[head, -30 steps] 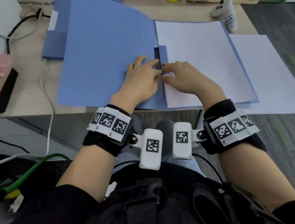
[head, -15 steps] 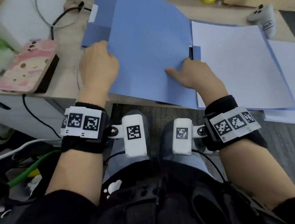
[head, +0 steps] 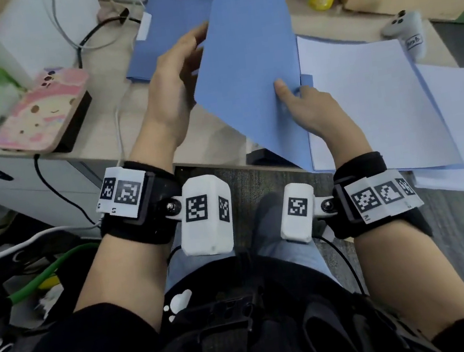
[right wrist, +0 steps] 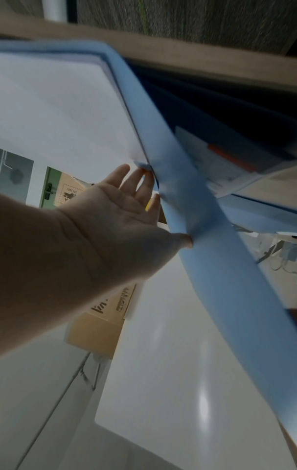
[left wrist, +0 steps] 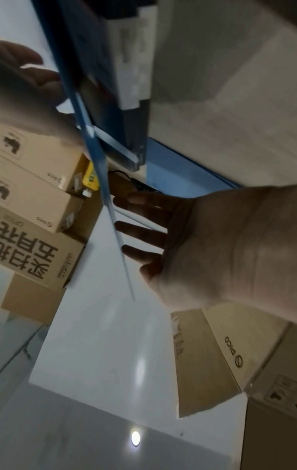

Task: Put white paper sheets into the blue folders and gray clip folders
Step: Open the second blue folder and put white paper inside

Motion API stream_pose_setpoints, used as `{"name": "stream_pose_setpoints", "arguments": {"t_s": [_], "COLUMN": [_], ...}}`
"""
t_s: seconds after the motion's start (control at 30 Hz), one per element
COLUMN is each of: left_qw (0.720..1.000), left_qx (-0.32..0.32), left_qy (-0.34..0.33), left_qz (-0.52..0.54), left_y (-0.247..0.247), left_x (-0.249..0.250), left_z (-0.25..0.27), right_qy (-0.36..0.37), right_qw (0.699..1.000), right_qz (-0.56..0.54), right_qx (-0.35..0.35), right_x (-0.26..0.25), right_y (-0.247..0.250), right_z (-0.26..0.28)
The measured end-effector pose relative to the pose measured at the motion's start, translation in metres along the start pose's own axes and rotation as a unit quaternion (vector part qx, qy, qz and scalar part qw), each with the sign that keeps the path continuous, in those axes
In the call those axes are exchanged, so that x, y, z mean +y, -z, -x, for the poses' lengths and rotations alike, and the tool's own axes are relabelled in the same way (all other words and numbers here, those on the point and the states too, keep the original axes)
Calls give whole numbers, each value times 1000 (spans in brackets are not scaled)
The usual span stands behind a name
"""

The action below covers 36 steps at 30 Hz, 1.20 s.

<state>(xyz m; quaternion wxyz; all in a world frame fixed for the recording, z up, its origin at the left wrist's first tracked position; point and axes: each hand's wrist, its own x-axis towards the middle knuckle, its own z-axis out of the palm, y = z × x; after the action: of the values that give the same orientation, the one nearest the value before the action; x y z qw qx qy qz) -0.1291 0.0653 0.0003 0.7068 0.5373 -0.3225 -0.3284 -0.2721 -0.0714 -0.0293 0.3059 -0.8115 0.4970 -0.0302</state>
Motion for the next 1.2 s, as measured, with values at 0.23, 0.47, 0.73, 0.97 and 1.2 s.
{"name": "stream_pose_setpoints", "arguments": {"t_s": [0.23,0.47,0.73,0.97,1.2], "left_qw": [990,972,891,820,769], "left_qx": [-85,-175,-190,-136,-93], "left_qy": [-23,1,-61,-40,-55], "left_qz": [-111,-159,-408,-554,-630], "left_y": [-58,-106,-136,-150,-168], "left_x": [-13,-49,-85,-105,-108], "left_z": [9,-6,-14,-19,-18], "right_qy": [3,44,96,15,-48], "right_qw": [990,968,908,831,744], "right_qz": [-139,-245,-407,-531,-613], "right_qx": [-34,-42,34,163,261], "right_x": [19,40,64,99,139], "right_y": [11,24,48,55,64], "right_z": [-2,-4,41,33,30]}}
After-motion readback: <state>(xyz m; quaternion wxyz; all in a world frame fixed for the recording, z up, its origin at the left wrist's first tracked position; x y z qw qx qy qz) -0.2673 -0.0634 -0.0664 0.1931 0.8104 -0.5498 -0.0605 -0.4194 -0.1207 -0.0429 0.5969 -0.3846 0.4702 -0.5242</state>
